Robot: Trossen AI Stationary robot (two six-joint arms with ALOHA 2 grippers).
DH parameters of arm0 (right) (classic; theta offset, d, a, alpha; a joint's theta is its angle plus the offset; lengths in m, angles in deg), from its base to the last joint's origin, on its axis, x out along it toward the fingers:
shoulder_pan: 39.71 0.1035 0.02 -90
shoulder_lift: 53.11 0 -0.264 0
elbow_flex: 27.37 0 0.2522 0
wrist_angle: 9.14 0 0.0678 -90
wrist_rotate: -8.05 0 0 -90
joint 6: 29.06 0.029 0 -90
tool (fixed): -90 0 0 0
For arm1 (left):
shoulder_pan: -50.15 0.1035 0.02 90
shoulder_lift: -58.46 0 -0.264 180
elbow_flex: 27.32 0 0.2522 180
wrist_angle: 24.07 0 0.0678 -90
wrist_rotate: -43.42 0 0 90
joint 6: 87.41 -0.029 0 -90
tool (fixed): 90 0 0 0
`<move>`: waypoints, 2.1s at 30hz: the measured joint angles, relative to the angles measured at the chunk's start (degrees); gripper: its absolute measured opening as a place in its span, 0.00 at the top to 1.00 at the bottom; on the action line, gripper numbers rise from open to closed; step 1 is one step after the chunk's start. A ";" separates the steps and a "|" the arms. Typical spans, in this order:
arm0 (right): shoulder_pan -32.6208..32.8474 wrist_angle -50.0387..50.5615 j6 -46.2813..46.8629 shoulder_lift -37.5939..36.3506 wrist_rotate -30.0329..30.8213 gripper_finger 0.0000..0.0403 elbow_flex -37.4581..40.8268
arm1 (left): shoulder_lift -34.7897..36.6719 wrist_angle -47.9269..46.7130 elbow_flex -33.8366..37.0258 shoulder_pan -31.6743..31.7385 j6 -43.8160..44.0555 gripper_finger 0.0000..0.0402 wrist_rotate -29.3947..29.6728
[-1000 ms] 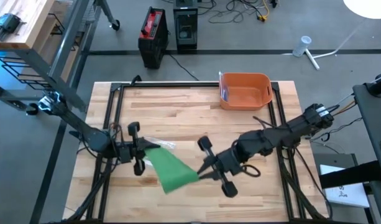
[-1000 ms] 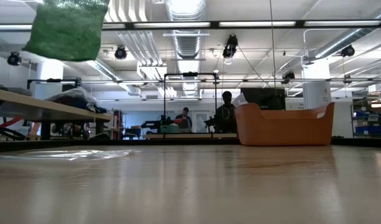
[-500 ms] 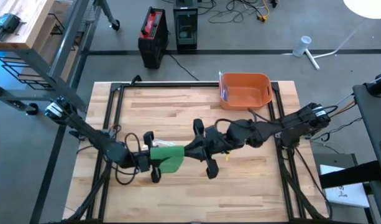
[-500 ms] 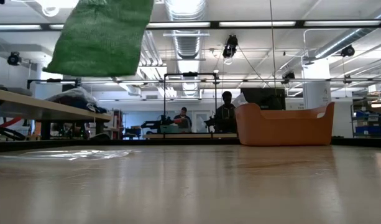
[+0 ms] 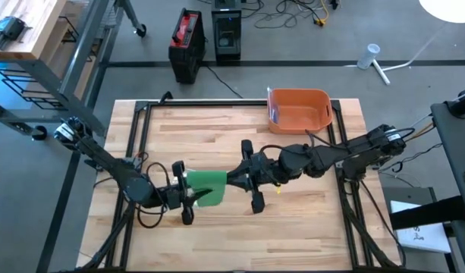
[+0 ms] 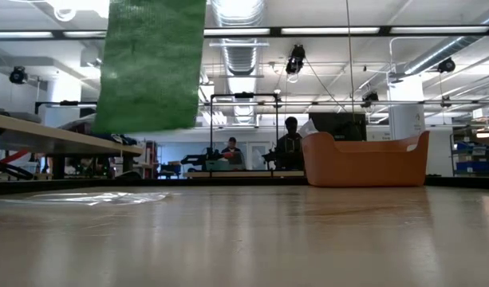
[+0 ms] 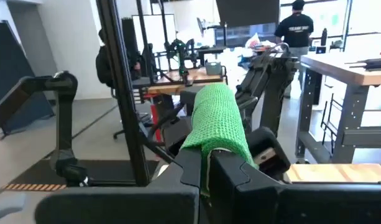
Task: Roll bandage
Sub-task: Roll the green bandage
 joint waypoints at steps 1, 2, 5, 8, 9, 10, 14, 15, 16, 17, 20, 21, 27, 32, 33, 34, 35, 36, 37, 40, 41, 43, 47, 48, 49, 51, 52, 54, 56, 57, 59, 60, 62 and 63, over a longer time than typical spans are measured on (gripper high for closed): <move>0.01 0.24 0.07 0.00 -0.01 0.99 0.00 | 0.38 -1.06 -0.30 -0.42 -0.31 0.76 1.38; 0.01 0.68 0.09 -0.01 -0.01 0.99 0.00 | 0.65 -1.96 -0.85 -0.82 -0.87 0.73 2.94; 0.03 3.83 0.45 -0.35 -0.01 0.99 0.00 | 1.49 -5.93 -3.11 -2.68 -4.08 0.61 9.44; 0.03 6.70 0.41 -0.90 0.82 0.99 0.00 | 1.72 -8.89 -6.22 -4.75 -7.47 0.51 14.85; 0.03 7.75 0.41 -1.24 1.06 0.99 0.00 | 1.82 -9.31 -7.33 -5.29 -8.69 0.48 15.82; 0.03 8.49 0.44 -1.48 1.16 0.99 0.00 | 1.82 -9.33 -8.49 -5.73 -9.61 0.45 15.91; 0.16 9.80 0.97 -1.62 4.11 0.99 0.17 | 0.90 -12.07 -13.04 -6.20 -11.30 0.38 16.64; 0.21 10.17 1.07 -1.62 5.04 0.99 0.20 | 0.43 -13.33 -14.11 -6.20 -12.41 0.37 17.21; 0.28 10.30 1.33 -1.69 6.00 0.99 0.27 | -0.22 -13.78 -15.29 -6.20 -13.40 0.36 18.10; 0.30 10.28 1.85 -1.74 6.76 0.99 0.32 | -0.67 -14.19 -16.28 -6.17 -14.58 0.36 19.17; 0.16 10.07 3.48 -1.62 7.95 0.99 0.39 | -2.18 -14.17 -19.04 -6.11 -18.23 0.36 24.64; 0.12 10.05 3.79 -1.53 8.12 0.99 0.39 | -2.70 -14.29 -19.78 -6.07 -19.66 0.36 27.13; 0.03 11.91 3.97 -1.40 8.81 0.99 0.68 | -3.55 -14.31 -21.35 -6.50 -24.52 0.40 36.31; 0.09 11.83 3.98 -1.49 9.28 0.99 0.66 | -3.37 -14.31 -20.85 -6.65 -24.41 0.42 32.32; 0.06 11.84 3.93 -1.35 10.19 0.99 0.66 | -3.40 -14.36 -20.85 -6.65 -24.36 0.42 30.82; 0.05 11.87 3.82 -1.27 10.98 0.99 0.66 | -3.40 -14.35 -20.85 -6.65 -24.24 0.42 29.14; 0.01 11.97 3.76 -1.23 11.39 0.99 0.66 | -3.40 -14.28 -20.85 -6.53 -23.93 0.42 27.28; -0.01 12.04 3.79 -1.16 11.42 0.99 0.66 | -3.40 -14.25 -20.85 -6.26 -23.89 0.42 25.50; -0.04 11.88 3.80 -1.11 11.43 0.99 0.66 | -3.40 -14.31 -20.85 -5.96 -23.90 0.42 24.30; 0.01 10.95 3.80 -1.01 11.43 0.99 0.63 | -3.40 -14.36 -20.80 -4.26 -23.91 0.41 24.00; 0.07 10.71 3.80 -1.00 11.28 0.99 0.63 | -3.40 -14.42 -20.80 -3.74 -23.97 0.41 24.26; 0.16 10.60 3.88 -0.96 10.90 0.99 0.63 | -3.40 -14.55 -20.79 -2.85 -24.55 0.42 24.29; 0.16 10.62 4.37 -0.96 10.12 0.99 0.63 | -3.40 -14.53 -20.77 -1.45 -25.20 0.44 24.26; 0.11 10.62 5.08 -0.96 9.62 0.99 0.63 | -3.40 -14.55 -20.76 -1.24 -25.35 0.45 24.37; 0.06 10.60 5.29 -0.96 9.17 0.99 0.63 | -3.40 -14.56 -20.76 -1.17 -25.44 0.45 24.72; 0.07 10.57 5.29 -0.96 8.98 0.99 0.63 | -3.40 -14.57 -20.76 -1.23 -25.64 0.47 25.54; 0.10 10.64 5.29 -0.96 8.96 0.99 0.63 | -3.40 -14.59 -20.74 -1.27 -25.65 0.48 25.85; 0.10 11.10 5.29 -1.02 8.90 0.99 0.63 | -3.33 -14.74 -20.74 -1.70 -25.76 0.51 26.61; 0.09 11.44 5.29 -1.12 8.56 0.99 0.63 | -3.20 -14.75 -20.69 -2.38 -25.93 0.53 27.58; 0.08 11.49 5.29 -1.16 8.48 0.99 0.61 | -3.18 -14.75 -20.69 -2.68 -26.35 0.55 28.22; 0.10 11.52 5.29 -1.16 8.47 0.99 0.61 | -3.18 -14.75 -20.69 -3.25 -27.38 0.58 29.71; 0.10 11.57 5.30 -1.16 8.42 0.99 0.61 | -3.18 -14.75 -20.69 -3.51 -27.57 0.59 30.29; 0.10 11.69 5.31 -1.18 8.37 0.99 0.61 | -3.18 -14.71 -20.69 -3.92 -27.54 0.61 30.94; 0.10 11.78 5.31 -1.18 8.38 0.99 0.61 | -3.18 -14.70 -20.69 -4.09 -27.54 0.62 31.00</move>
